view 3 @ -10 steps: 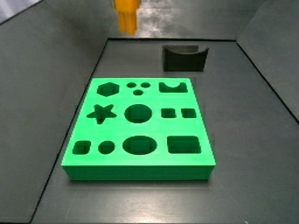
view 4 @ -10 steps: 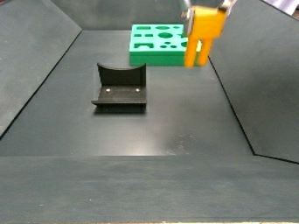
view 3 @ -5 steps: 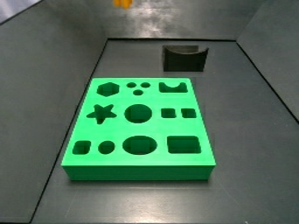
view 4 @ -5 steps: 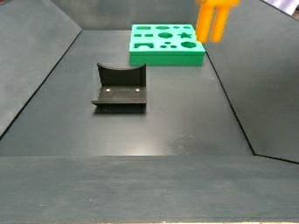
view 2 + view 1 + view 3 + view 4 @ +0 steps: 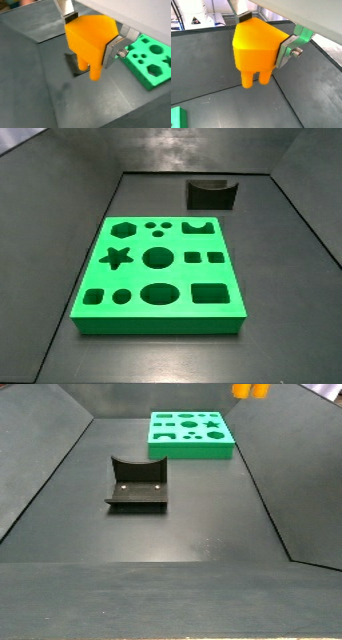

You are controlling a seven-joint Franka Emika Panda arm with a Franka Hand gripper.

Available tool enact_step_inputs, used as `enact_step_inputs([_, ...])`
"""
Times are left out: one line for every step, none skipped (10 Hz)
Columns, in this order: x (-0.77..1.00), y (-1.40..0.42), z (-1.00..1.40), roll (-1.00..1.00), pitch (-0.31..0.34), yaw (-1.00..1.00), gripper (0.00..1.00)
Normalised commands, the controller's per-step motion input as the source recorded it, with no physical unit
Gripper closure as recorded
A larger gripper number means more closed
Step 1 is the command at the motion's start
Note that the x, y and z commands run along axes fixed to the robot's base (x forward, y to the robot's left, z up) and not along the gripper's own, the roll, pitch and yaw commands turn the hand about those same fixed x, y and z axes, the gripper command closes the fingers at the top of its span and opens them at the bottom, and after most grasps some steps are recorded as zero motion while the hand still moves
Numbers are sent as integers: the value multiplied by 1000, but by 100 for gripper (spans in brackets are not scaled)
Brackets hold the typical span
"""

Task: Pick up the 3 prong object. Move up. Move to above the board. Insert the 3 prong object.
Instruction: Move to above the board.

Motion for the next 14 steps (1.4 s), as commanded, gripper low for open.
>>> enact_step_inputs([284, -1000, 108, -250, 189, -1000, 100])
enact_step_inputs([293, -1000, 114, -251, 263, -1000, 100])
enact_step_inputs([302, -1000, 115, -299, 324, -1000, 100])
enact_step_inputs([314, -1000, 118, -218, 330, -690, 100])
enact_step_inputs([323, -1000, 118, -159, 290, -453, 100])
enact_step_inputs([333, -1000, 122, -86, 227, -215, 100])
enact_step_inputs([339, -1000, 125, -71, 196, -129, 100])
enact_step_inputs([348, -1000, 130, -37, 149, -38, 100])
enact_step_inputs([352, -1000, 132, -16, 127, -17, 100])
enact_step_inputs([374, -1000, 135, -15, 129, -5, 100])
enact_step_inputs([391, -1000, 141, -13, 134, -2, 100])
enact_step_inputs([321, -715, 113, 7, 142, 1, 100])
enact_step_inputs([265, -549, 87, 13, 135, 7, 100])
enact_step_inputs([186, -346, 62, 25, 117, 10, 100])
